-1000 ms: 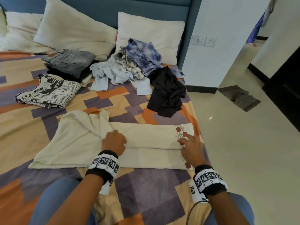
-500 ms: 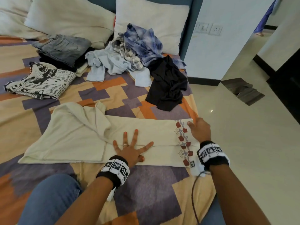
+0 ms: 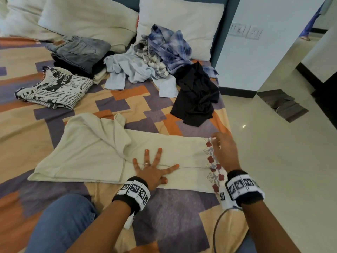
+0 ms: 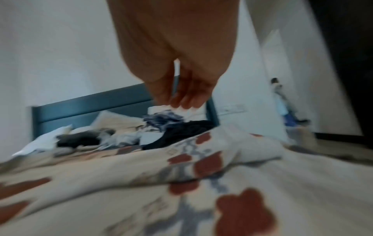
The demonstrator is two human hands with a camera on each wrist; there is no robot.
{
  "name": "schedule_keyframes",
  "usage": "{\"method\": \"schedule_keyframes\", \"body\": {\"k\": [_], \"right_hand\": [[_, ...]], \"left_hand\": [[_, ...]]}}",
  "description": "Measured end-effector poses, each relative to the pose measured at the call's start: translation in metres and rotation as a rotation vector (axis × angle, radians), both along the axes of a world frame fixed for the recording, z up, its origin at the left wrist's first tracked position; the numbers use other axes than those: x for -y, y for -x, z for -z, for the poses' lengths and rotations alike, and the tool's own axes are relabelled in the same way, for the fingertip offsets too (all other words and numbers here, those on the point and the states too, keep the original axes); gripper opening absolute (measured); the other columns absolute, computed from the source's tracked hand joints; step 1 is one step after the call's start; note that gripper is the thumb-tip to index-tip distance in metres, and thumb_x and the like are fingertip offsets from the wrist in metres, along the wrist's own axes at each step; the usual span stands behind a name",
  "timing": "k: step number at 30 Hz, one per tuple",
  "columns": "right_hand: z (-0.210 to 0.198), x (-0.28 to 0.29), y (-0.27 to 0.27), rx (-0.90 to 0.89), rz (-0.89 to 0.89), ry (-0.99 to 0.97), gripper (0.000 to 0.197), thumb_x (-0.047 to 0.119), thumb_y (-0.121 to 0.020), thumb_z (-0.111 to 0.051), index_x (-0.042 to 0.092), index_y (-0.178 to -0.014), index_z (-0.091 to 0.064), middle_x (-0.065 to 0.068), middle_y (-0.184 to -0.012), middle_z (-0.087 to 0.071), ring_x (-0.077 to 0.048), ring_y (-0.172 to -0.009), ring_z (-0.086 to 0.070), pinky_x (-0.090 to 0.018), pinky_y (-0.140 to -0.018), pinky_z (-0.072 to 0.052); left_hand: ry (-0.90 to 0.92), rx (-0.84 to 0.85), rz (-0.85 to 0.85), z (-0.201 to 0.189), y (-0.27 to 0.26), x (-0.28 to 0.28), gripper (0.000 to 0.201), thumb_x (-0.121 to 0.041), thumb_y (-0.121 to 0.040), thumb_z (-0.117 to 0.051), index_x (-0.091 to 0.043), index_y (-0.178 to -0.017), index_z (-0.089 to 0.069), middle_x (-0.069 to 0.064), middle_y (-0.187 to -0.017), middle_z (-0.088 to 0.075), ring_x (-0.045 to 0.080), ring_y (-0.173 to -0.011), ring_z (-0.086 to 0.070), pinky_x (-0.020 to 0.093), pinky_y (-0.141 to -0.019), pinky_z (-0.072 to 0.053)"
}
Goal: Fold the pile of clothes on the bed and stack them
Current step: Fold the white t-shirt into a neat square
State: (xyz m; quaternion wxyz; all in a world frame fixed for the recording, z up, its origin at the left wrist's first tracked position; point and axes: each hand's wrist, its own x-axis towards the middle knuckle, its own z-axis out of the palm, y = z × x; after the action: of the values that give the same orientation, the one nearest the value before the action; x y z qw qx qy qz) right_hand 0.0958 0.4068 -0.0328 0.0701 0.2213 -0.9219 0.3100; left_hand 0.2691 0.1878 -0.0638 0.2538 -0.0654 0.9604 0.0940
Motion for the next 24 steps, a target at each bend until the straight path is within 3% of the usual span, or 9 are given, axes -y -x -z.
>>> {"method": "schedule_keyframes", "body": {"k": [3, 5, 8, 10, 12, 15, 17, 21, 24], "right_hand": [[0.020, 0.011, -0.036, 0.228, -0.267, -0.300, 0.028, 0.038, -0.092, -0.061, 0.031, -0.120, -0.063, -0.002, -0.120, -0.056, -0.021, -0.112, -0.051, -0.047, -0.096, -0.043], [0.028, 0.010, -0.043, 0.316, 0.000, -0.368, 0.032, 0.044, -0.091, -0.059, 0.043, -0.122, -0.059, -0.003, -0.130, -0.051, -0.030, -0.125, -0.044, -0.055, -0.104, -0.035], [0.009, 0.032, -0.050, 0.274, 0.392, -0.493, 0.036, 0.032, -0.095, -0.054, 0.019, -0.128, -0.057, -0.014, -0.133, -0.050, -0.042, -0.128, -0.040, -0.058, -0.104, -0.032], [0.004, 0.064, -0.058, 0.209, 0.242, -0.396, 0.027, 0.031, -0.092, -0.054, 0.017, -0.110, -0.067, -0.015, -0.120, -0.059, -0.043, -0.115, -0.049, -0.056, -0.097, -0.041], [0.003, 0.100, -0.069, 0.210, -0.015, -0.197, 0.026, 0.039, -0.086, -0.054, 0.020, -0.092, -0.070, -0.009, -0.102, -0.067, -0.037, -0.100, -0.059, -0.052, -0.086, -0.048], [-0.016, 0.165, -0.088, 0.200, -0.252, 0.047, 0.017, 0.025, -0.089, -0.062, 0.010, -0.085, -0.071, -0.008, -0.088, -0.071, -0.029, -0.084, -0.064, -0.045, -0.075, -0.052], [-0.032, 0.211, -0.097, 0.152, -0.350, 0.094, 0.016, 0.014, -0.092, -0.063, 0.002, -0.083, -0.069, -0.014, -0.082, -0.070, -0.031, -0.078, -0.063, -0.042, -0.070, -0.050], [-0.031, 0.292, -0.099, 0.275, -0.294, 0.043, 0.023, 0.023, -0.095, -0.061, 0.000, -0.096, -0.066, -0.017, -0.095, -0.069, -0.035, -0.093, -0.062, -0.036, -0.072, -0.045], [-0.017, 0.320, -0.100, 0.419, -0.192, -0.169, 0.044, 0.040, -0.094, -0.061, 0.001, -0.116, -0.058, -0.017, -0.118, -0.062, -0.036, -0.113, -0.056, -0.037, -0.082, -0.046]], "left_hand": [[-0.028, 0.035, 0.017, -0.010, -0.001, 0.001, 0.062, -0.050, -0.098, -0.040, -0.075, -0.131, 0.006, -0.008, -0.151, 0.041, 0.045, -0.136, 0.035, 0.078, -0.101, 0.007], [-0.087, 0.066, 0.031, -0.020, -0.002, 0.008, 0.060, -0.043, -0.099, -0.044, -0.071, -0.137, -0.006, -0.009, -0.156, 0.033, 0.043, -0.140, 0.030, 0.075, -0.105, 0.006], [-0.446, 0.012, -0.035, -0.036, 0.001, 0.039, 0.046, -0.033, -0.098, -0.054, -0.042, -0.142, -0.043, 0.001, -0.161, -0.019, 0.035, -0.147, -0.012, 0.054, -0.117, -0.014], [-0.901, -0.100, -0.280, -0.052, -0.004, 0.070, 0.036, -0.014, -0.096, -0.056, -0.013, -0.132, -0.058, 0.012, -0.121, -0.065, 0.028, -0.114, -0.057, 0.033, -0.095, -0.046], [-1.207, -0.226, -0.650, -0.065, -0.009, 0.104, 0.024, 0.001, -0.092, -0.052, 0.001, -0.113, -0.064, 0.013, -0.082, -0.067, 0.021, -0.071, -0.063, 0.027, -0.058, -0.052], [-0.828, -0.618, -0.836, -0.072, -0.016, 0.166, 0.018, 0.006, -0.091, -0.056, -0.003, -0.101, -0.068, 0.018, -0.087, -0.066, 0.023, -0.058, -0.060, 0.015, -0.043, -0.044], [-0.655, -0.750, -0.946, -0.068, -0.020, 0.216, 0.013, -0.001, -0.091, -0.059, -0.009, -0.098, -0.067, 0.019, -0.095, -0.068, 0.028, -0.060, -0.060, 0.021, -0.046, -0.048], [-0.277, -0.638, -0.927, -0.055, -0.021, 0.299, 0.034, -0.020, -0.090, -0.067, -0.012, -0.122, -0.063, 0.016, -0.123, -0.063, 0.036, -0.095, -0.066, 0.047, -0.084, -0.055], [-0.190, -0.542, -0.721, -0.051, -0.011, 0.317, 0.052, -0.020, -0.094, -0.061, -0.015, -0.143, -0.044, 0.010, -0.149, -0.038, 0.033, -0.128, -0.048, 0.043, -0.102, -0.044]]}}
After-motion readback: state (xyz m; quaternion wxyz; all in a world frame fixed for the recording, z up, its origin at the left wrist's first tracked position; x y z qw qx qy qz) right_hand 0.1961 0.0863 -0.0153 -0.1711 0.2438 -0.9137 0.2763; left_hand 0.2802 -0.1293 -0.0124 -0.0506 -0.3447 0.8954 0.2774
